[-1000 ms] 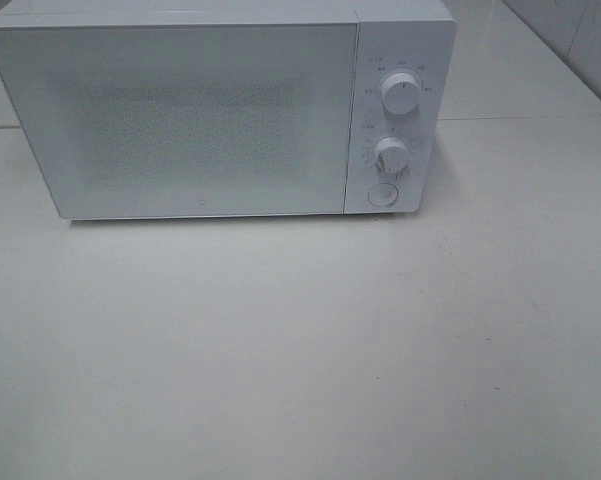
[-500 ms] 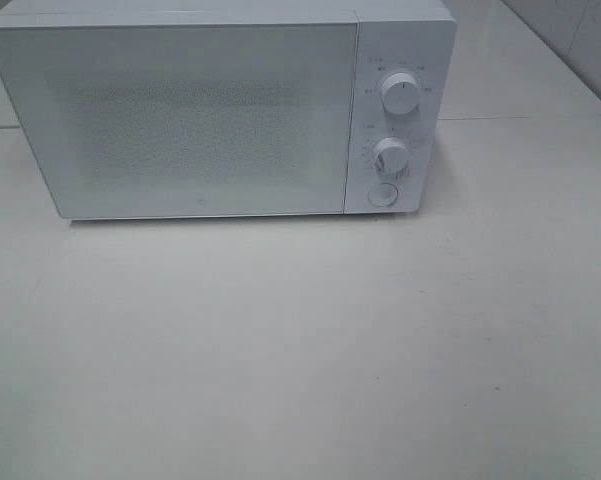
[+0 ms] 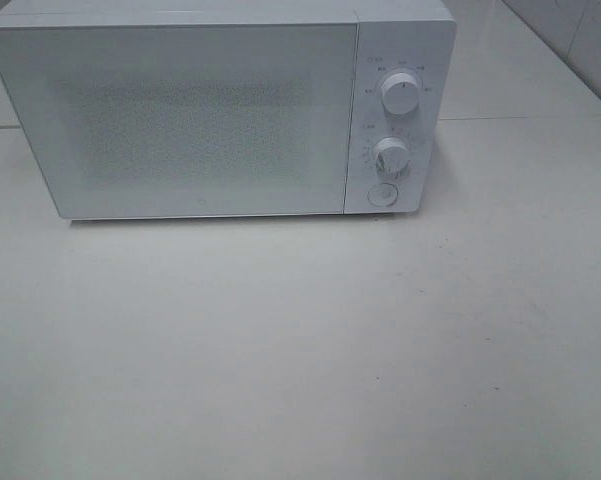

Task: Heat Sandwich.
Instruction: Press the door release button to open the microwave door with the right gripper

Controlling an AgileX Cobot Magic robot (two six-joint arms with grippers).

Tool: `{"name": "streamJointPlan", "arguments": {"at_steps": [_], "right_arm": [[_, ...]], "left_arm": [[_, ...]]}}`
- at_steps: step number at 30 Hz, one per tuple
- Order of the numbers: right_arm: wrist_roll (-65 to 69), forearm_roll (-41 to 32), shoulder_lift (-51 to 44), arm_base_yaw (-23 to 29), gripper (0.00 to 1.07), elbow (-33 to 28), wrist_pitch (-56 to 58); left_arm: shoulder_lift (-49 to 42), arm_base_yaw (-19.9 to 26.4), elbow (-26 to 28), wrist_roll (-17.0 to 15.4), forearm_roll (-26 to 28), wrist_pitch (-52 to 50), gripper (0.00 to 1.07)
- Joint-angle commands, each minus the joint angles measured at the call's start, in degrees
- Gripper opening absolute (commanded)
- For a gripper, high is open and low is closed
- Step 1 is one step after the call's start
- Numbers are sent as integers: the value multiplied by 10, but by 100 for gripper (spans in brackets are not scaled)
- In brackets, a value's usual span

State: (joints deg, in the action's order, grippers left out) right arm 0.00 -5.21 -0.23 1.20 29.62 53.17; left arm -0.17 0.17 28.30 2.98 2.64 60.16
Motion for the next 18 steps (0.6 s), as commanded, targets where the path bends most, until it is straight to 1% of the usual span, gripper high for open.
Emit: {"name": "streamJointPlan", "arguments": {"at_steps": [1,2,3,6,10,11,12,14,15,18], "right_arm": [[0,14,-15,-5,76,-2,-76],[0,19,-15,-5,76,-10,-112],[0,19,-15,-5,76,-10,-112],[0,18,-7,-5,76,-25,-159],[0,18,25,-5,76,-45,-215],[0,18,42,-5,76,-53,-249],[0,18,42,-5,76,-53,-249],[0,19,54,-5,76,-62,-295],[0,18,64,-5,76,-73,-336],[0,18,69,-3,76,-85,-363]], "left_arm": [[-11,0,-2,-1,3,-7,84],[-11,0,-2,-1,3,-7,84],[-11,0,-2,-1,3,-7,84],[-11,0,-2,-1,3,-7,84],[-11,0,-2,-1,3,-7,84],[-11,0,-2,-1,3,-7,84],[-11,0,-2,-1,3,-7,84],[-11,0,-2,-1,3,-7,84],[-11,0,-2,-1,3,-7,84],[-11,0,-2,-1,3,-7,84]]}}
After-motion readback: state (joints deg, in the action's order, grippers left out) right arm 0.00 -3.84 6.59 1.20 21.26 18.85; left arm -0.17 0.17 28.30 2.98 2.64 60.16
